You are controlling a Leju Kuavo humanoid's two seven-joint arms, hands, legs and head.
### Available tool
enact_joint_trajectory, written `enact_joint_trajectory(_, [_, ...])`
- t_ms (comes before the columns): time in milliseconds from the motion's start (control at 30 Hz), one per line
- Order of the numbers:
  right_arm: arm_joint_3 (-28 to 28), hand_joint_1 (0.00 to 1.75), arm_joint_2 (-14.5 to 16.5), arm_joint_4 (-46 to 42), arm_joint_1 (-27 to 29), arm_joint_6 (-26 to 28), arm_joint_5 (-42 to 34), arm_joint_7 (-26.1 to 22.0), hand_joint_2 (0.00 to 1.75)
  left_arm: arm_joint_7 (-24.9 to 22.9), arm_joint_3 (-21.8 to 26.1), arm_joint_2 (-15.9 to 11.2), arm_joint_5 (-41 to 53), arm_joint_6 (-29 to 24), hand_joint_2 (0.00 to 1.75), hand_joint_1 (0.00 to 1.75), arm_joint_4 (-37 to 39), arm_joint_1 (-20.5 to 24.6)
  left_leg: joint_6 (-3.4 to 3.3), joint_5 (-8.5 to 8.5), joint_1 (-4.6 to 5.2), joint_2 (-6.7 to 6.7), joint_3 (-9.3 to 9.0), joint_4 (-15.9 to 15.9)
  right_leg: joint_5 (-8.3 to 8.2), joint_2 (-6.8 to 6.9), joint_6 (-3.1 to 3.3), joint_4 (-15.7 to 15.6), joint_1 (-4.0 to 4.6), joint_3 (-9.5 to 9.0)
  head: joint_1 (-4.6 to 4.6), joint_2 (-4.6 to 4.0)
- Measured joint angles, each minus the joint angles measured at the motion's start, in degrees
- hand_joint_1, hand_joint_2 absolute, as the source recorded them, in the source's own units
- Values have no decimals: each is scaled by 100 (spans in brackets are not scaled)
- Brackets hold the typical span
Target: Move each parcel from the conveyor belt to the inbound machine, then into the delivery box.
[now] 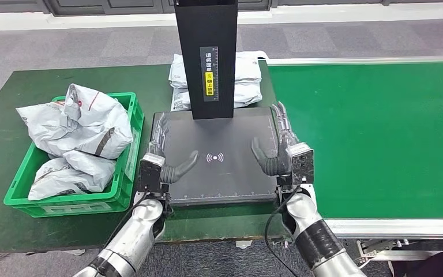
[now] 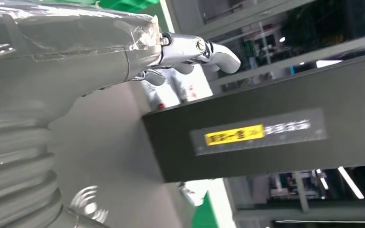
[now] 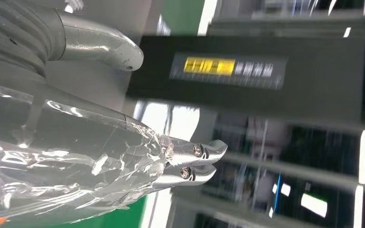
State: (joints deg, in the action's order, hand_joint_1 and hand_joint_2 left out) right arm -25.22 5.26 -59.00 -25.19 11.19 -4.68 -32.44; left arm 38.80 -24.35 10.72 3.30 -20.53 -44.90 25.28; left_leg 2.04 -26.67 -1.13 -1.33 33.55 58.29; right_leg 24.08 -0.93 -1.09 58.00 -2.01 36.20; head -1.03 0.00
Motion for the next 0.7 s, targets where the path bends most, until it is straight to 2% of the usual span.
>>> enact_joint_trajectory(67, [-15,0,32,113,-114,-45,-5,-2,175,26,0,11,-32,-19,175,0,75,111,1,1,0,-1,-1,0,-1,0,1,0,0,-1,0,0])
enact_joint_trajectory(167, [-17,0,48,210,-180,-61,-13,-7,44,57,0,26,-44,-37,175,0,153,181,1,1,0,0,0,0,-1,-1,2,0,0,-1,1,0])
enact_joint_trajectory(200, [-18,0,52,237,-198,-94,-39,-12,0,56,0,31,-72,-33,131,0,179,205,1,0,0,0,0,0,-1,-1,2,0,0,0,0,0])
enact_joint_trajectory(233, [-18,0,60,288,-239,-167,-94,-20,0,41,3,42,-141,-12,87,0,229,255,1,0,0,0,2,1,-1,-1,2,0,0,2,0,0])
enact_joint_trajectory(300, [-18,0,86,510,-423,-380,-260,-84,0,-1,33,84,-340,84,87,0,432,485,2,2,0,-1,7,2,-3,0,0,0,0,7,-1,0])
enact_joint_trajectory(367, [-18,0,121,827,-679,-527,-397,-202,0,-1,88,153,-496,218,175,0,696,822,1,6,0,-2,9,3,-7,0,-2,0,0,8,0,0])
enact_joint_trajectory(500, [-18,0,171,1230,-909,-502,-537,-440,0,73,177,326,-571,295,175,0,1064,1298,-1,10,0,-4,8,3,-13,1,-1,0,-1,4,0,0])
enact_joint_trajectory(700, [-18,0,237,1412,-919,-246,-564,-423,0,0,184,499,-469,65,175,0,1298,1507,0,8,0,-2,9,3,-12,-1,-1,0,-1,8,0,0])
